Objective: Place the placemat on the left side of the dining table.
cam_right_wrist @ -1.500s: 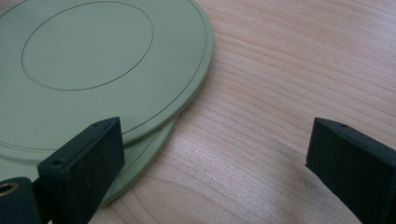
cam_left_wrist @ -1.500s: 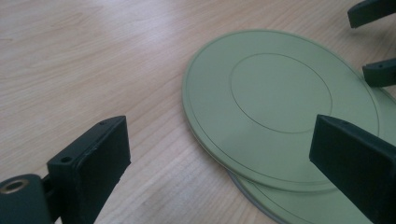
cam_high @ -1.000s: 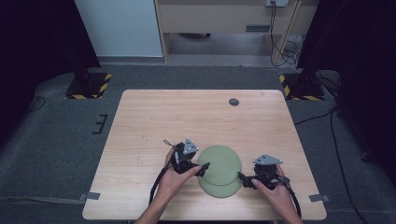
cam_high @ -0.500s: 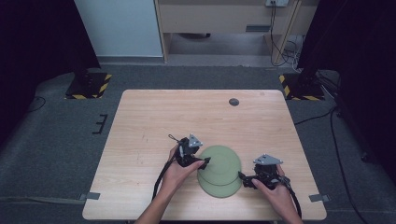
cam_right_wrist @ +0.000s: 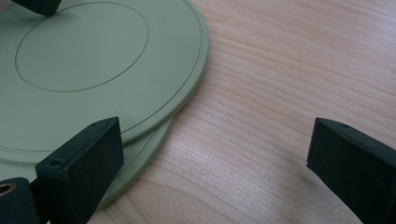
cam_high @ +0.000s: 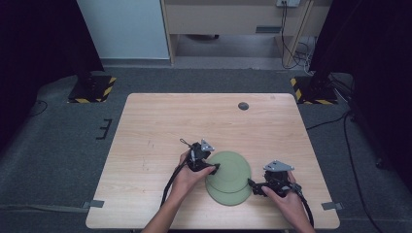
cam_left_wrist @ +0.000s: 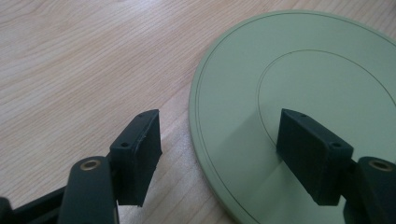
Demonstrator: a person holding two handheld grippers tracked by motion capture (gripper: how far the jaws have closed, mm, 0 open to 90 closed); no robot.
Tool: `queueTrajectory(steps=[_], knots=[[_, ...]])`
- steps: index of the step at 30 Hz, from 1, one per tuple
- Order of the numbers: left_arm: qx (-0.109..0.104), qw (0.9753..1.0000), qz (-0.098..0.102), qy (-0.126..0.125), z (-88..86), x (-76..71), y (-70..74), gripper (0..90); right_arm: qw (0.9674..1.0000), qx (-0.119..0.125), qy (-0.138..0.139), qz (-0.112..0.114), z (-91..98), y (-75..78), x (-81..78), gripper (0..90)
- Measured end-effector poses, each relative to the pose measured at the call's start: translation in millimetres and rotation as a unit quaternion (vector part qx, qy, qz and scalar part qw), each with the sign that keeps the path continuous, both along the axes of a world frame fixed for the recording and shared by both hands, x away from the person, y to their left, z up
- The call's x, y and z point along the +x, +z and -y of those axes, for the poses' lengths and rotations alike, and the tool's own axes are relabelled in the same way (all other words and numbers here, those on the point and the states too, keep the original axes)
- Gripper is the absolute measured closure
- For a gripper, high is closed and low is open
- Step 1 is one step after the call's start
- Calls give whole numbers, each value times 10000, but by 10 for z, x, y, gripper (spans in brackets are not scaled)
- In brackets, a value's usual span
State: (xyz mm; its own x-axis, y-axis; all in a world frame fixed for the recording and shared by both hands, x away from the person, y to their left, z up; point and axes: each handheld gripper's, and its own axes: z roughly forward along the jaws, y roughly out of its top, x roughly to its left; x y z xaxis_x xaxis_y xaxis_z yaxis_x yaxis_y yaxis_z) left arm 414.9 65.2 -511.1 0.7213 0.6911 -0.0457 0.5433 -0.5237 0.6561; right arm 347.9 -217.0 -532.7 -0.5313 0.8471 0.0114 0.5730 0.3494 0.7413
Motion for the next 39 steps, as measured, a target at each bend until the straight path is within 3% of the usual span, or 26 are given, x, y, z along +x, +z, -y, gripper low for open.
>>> queueTrajectory(steps=[16,25,34,39], knots=[[-208,9991,-360,74,-33,69,-19,318,10000,0,-20,24,-21,-5,11,26],[-621,9945,-826,177,-101,126,-62,365,10000,23,4,-15,-11,-8,23,23],[-847,9914,-979,187,-126,122,-74,433,10000,27,23,-23,-4,-12,35,15],[-868,9910,-1011,148,-131,122,-73,460,10000,37,19,-51,-2,-14,41,11]])
